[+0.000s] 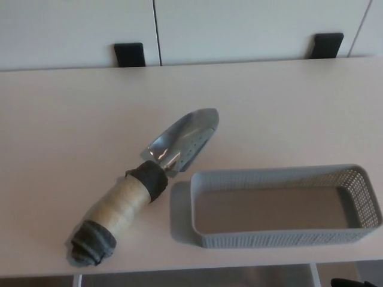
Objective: The robot walks towards a desk on which a shovel is kept on the left hand side and a container is kept on the right hand side. The robot picks up the shovel using its left hand and places it in the container.
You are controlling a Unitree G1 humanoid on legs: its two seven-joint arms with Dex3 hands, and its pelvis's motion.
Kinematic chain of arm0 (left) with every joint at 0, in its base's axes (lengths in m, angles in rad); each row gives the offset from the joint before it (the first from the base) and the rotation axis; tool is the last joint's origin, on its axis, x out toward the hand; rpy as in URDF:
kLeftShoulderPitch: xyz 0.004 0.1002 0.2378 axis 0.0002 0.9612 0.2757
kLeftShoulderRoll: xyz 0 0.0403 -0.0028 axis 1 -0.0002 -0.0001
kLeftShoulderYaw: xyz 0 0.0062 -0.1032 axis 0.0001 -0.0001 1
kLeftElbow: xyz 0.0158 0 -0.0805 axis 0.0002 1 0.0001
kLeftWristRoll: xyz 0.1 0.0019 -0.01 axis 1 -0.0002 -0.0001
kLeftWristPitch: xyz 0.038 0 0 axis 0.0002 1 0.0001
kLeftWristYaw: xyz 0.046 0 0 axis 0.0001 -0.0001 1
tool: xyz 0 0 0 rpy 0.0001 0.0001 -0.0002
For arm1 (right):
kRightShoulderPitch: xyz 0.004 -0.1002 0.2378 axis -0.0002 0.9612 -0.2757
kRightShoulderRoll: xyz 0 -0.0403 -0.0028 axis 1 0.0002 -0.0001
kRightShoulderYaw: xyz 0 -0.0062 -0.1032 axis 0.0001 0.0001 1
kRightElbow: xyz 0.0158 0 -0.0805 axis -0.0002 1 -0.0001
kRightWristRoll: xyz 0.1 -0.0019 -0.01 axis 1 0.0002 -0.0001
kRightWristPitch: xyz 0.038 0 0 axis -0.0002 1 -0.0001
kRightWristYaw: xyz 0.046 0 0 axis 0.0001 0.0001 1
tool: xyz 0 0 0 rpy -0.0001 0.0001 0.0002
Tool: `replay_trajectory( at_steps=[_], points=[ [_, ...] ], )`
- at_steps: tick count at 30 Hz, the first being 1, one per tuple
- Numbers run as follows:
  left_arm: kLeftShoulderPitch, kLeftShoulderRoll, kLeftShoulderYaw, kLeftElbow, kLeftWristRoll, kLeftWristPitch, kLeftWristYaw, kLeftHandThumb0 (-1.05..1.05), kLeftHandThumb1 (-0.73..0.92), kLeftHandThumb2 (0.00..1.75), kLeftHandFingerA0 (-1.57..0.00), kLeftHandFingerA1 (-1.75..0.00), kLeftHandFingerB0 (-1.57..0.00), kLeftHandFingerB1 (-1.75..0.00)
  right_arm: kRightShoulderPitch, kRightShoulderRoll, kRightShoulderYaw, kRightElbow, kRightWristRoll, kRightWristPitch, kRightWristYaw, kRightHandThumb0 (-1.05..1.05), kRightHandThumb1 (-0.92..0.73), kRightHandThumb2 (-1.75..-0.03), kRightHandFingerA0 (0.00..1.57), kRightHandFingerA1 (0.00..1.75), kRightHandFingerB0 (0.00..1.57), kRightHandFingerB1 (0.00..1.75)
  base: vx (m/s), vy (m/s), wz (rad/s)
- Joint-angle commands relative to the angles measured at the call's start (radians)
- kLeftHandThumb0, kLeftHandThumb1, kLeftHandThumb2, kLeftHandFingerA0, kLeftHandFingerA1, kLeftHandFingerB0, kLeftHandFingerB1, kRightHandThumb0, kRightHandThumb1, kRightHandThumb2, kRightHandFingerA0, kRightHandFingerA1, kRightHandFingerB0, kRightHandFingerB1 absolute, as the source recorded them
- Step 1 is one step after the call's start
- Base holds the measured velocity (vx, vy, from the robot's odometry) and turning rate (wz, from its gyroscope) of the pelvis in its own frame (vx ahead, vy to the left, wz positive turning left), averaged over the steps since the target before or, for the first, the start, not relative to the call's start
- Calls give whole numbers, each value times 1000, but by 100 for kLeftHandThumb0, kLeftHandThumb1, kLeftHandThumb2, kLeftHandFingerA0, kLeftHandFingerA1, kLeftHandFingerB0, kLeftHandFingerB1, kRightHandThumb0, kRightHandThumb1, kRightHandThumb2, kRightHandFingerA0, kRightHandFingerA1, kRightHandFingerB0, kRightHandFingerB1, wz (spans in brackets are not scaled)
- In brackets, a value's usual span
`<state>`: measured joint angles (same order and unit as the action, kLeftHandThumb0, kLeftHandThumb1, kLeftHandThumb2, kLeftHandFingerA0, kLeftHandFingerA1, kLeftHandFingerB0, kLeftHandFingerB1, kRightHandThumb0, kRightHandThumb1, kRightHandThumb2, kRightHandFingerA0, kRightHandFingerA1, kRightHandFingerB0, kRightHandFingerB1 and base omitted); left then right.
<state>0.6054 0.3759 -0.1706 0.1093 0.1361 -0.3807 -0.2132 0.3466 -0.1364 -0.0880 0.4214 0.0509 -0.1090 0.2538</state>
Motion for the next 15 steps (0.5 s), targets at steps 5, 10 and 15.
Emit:
replay_trajectory(
  at_steps=[5, 10, 15],
  points=[
    [192, 546, -17, -801, -457, -56, -504, -88, 79, 65, -37, -35, -25, -29, 3, 3, -11, 10, 9, -32, -8, 7, -59, -56, 61, 59, 42, 49, 0, 0, 0],
    [244, 657, 159, -1012, -596, -115, -514, -90, 85, 67, -33, -36, -26, -29, 5, -4, -3, 7, -10, -39, -15, 7, -59, -58, 63, 59, 40, 48, 0, 0, 0],
    [350, 678, 421, -1105, -815, -102, -595, -65, 92, 75, -41, -42, -27, -32, -6, -10, -3, -2, -12, -23, -15, 9, -60, -58, 63, 60, 40, 48, 0, 0, 0]
  ],
)
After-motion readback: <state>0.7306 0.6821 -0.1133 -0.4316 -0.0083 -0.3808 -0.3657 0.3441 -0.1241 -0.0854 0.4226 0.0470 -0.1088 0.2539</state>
